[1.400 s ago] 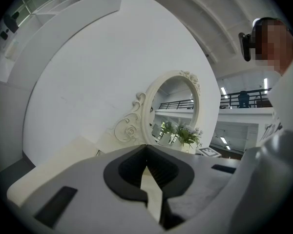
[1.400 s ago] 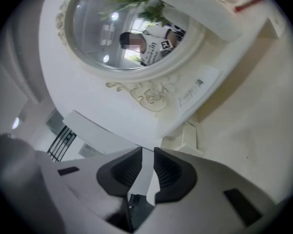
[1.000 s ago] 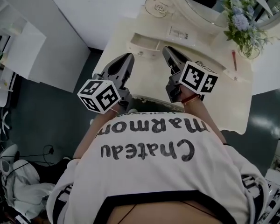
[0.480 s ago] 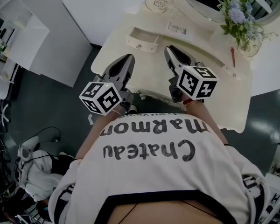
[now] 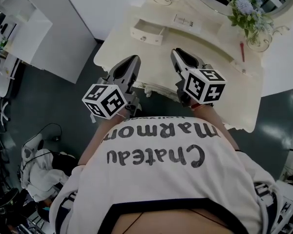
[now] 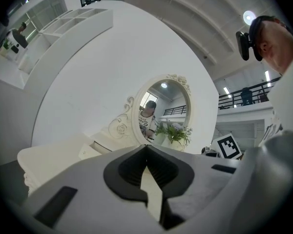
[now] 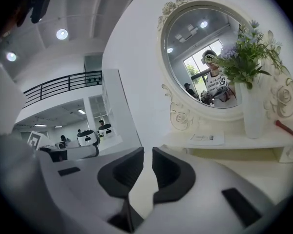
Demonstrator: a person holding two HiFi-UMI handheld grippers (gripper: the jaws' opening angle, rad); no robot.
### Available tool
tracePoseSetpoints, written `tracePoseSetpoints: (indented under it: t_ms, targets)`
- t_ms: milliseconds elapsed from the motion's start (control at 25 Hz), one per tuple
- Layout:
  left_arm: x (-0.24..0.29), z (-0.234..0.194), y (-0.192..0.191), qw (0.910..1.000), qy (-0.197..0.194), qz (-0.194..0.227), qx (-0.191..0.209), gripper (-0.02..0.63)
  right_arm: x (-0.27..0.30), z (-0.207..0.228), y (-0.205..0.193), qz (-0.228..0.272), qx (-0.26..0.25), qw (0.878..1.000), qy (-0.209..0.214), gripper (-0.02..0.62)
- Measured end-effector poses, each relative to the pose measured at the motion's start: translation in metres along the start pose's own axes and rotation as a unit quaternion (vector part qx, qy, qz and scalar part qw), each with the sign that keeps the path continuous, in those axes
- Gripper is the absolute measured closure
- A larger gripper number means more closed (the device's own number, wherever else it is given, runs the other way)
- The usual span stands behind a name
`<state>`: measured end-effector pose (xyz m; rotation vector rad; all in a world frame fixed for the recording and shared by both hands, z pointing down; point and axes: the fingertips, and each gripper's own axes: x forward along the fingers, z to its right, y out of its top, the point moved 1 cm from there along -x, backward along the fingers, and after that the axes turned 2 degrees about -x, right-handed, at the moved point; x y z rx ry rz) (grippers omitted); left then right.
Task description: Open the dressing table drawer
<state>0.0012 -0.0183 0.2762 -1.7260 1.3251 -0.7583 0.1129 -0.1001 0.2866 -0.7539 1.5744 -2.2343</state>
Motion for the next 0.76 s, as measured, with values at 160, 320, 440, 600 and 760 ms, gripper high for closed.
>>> tracePoseSetpoints:
  t_ms: [160,320,440,600,760]
  targets:
    - [-0.009,0.007,-0.007,1.0,0.005,-0.001,-0.002,0.583,-0.009,-0.005,-0.009,-0.009,-0.002,1.0,0.005,0.526]
    - [-0.019,0.013,-0.013,0.9999,0.013,0.002,-0.003,0.583,-0.017,-0.009,-0.017,-0.018,-0.006,1.0,0.011,0.526]
    - [-0.024,0.017,-0.017,0.9998,0.017,0.005,-0.004,0.583,-0.022,-0.011,-0.024,-0.025,-0.008,1.0,0.015,0.526]
    - [-0.031,0.02,-0.022,0.9997,0.022,0.004,-0.007,0.583,-0.027,-0.013,-0.032,-0.035,-0.01,0.999,0.019,0.526]
    - [-0.037,0.021,-0.022,0.9996,0.025,0.007,-0.006,0.583,-0.029,-0.019,-0.037,-0.041,-0.018,0.999,0.024,0.526]
